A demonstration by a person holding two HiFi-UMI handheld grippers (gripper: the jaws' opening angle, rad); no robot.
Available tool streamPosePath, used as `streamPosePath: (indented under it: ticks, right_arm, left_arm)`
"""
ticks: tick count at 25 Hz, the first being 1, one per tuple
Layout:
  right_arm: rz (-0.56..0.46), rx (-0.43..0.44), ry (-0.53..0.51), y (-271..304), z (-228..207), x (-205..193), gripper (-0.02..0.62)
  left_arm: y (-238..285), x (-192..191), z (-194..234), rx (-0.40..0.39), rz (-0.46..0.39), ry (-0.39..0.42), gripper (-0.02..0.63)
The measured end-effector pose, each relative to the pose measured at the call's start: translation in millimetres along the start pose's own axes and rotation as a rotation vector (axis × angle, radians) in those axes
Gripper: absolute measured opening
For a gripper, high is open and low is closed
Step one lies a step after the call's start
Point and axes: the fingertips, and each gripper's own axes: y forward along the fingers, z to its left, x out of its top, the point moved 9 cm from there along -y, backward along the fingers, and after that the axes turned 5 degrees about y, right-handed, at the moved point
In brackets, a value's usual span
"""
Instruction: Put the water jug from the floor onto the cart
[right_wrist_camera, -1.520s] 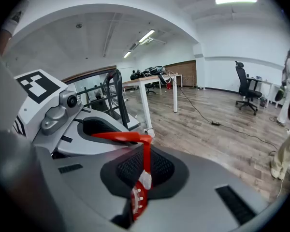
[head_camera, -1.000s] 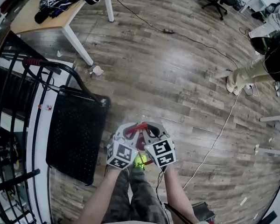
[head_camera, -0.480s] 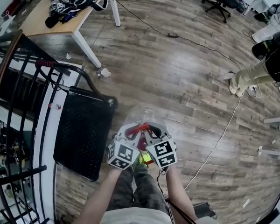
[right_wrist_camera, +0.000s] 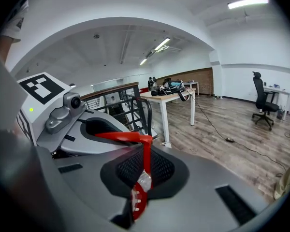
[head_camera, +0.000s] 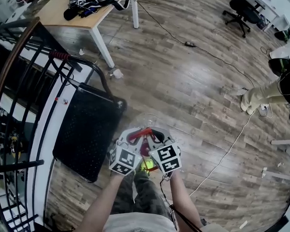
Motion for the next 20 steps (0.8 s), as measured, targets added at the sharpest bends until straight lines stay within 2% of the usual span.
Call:
streamPosePath:
  ticks: [10,20]
  right_arm:
    - [0.046,0.108,-0.077,43,52,18,0.018]
    - [0.074,0.156,-0.126,99,114,47,0.018]
  left_arm:
    - [-47,-37,34,0.089,0.019,-0.093,0.032]
    - [-98,-76,90,0.134,0.022,-0.139,0.032]
